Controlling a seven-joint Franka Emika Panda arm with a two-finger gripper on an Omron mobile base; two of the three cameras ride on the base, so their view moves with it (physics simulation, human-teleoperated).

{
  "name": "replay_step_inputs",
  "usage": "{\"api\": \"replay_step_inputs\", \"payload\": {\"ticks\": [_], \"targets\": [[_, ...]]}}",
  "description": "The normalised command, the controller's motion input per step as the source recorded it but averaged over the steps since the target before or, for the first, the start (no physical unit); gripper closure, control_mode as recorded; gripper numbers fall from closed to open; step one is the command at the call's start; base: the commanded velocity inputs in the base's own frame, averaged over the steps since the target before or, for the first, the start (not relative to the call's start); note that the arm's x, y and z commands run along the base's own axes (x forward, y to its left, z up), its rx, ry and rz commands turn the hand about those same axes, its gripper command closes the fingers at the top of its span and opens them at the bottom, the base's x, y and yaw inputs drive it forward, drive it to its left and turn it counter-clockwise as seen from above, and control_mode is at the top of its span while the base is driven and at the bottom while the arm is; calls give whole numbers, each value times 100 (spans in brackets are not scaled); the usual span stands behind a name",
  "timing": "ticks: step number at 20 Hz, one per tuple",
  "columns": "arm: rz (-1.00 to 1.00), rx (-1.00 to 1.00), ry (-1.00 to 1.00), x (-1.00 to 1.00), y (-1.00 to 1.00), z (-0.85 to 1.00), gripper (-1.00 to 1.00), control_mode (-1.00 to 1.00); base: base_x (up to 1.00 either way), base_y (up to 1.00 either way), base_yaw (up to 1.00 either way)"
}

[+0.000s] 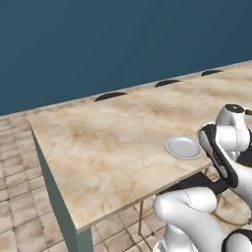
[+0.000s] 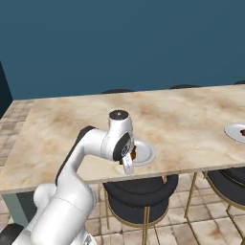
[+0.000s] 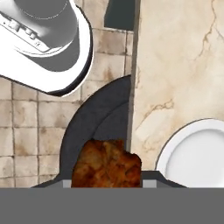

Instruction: Take the chicken drumsticks from the pan and place one on each plate on the dining counter.

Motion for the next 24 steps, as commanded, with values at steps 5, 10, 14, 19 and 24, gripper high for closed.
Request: {"api": "replay_step_inputs", "payload": {"ticks": [5, 10, 14, 19, 24], "targets": [[31, 0, 9, 95, 0, -17, 100, -100, 0, 0, 0], [29, 0, 10, 100, 0, -40, 100, -100, 0, 0, 0], [29, 0, 6, 100, -3, -57, 100, -100, 0, 0, 0], [31, 0, 3, 99, -12, -69, 100, -100, 0, 0, 0], [33, 0, 2, 91, -22, -73, 100, -100, 0, 0, 0]]}}
